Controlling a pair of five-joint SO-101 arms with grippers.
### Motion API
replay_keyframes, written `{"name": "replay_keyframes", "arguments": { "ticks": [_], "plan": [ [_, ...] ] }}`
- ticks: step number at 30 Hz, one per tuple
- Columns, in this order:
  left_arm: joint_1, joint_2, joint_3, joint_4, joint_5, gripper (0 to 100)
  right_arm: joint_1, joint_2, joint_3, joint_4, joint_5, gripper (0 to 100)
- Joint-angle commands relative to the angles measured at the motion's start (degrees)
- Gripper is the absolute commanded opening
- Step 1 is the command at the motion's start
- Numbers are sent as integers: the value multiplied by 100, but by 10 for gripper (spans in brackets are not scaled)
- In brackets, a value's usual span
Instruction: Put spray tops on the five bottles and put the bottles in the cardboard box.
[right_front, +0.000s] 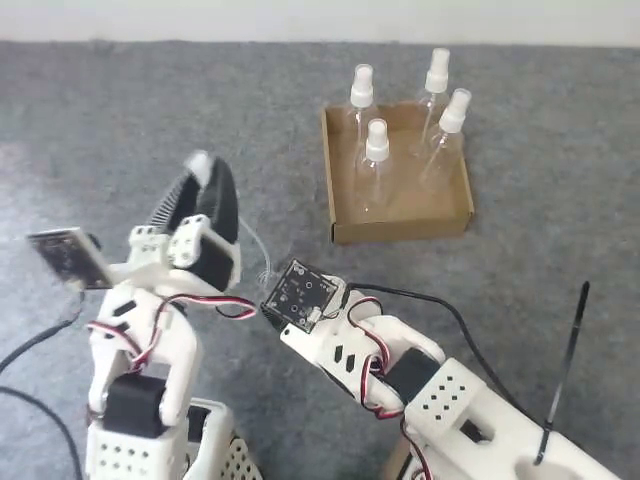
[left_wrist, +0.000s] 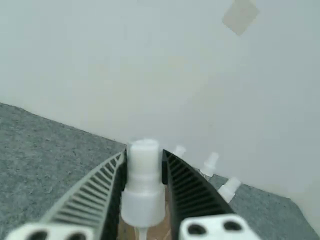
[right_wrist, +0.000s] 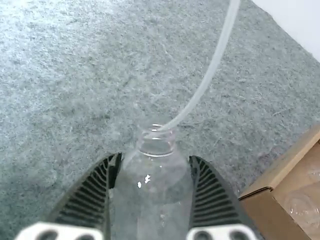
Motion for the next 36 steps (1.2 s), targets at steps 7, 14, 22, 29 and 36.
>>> {"name": "replay_keyframes", "arguments": {
  "ticks": [7,14,22,29,36],
  "plan": [
    [158,132,541,-132,-580,13,224,-268,-26,-127,-79,6],
    [176,97,426,501,-589,13,620,-277,-26,-418,-105,6],
    [1116,132,418,985,-1424,13,646,-277,-18,-462,-299,6],
    [1178,141,453,1037,-1512,13,646,-901,202,-435,-571,6],
    [1231,141,549,1002,-1512,13,646,-2167,642,-277,-545,6]
  ]
}}
